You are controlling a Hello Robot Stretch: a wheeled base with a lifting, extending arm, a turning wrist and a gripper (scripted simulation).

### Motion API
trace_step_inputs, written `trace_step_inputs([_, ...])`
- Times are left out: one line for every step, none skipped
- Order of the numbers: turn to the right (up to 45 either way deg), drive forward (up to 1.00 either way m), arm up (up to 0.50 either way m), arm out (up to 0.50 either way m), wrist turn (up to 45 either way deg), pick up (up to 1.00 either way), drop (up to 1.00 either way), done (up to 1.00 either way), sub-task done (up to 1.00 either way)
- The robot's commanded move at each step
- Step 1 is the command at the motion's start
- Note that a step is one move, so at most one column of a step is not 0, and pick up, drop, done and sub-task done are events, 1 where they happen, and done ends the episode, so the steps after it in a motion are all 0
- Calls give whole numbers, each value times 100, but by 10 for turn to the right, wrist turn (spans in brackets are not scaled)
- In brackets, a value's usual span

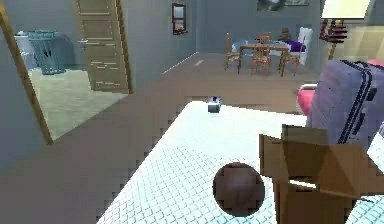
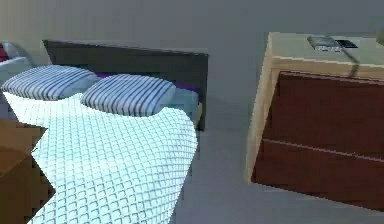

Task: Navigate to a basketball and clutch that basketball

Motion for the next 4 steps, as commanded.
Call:
trace_step_inputs([-450, 0, 0, 0, 0, 0, 0, 0, 0])
trace_step_inputs([-240, 0, 0, 0, 0, 0, 0, 0, 0])
trace_step_inputs([0, 0, 50, 0, 0, 0, 0, 0, 0])
trace_step_inputs([0, 0, 32, 0, 0, 0, 0, 0, 0])
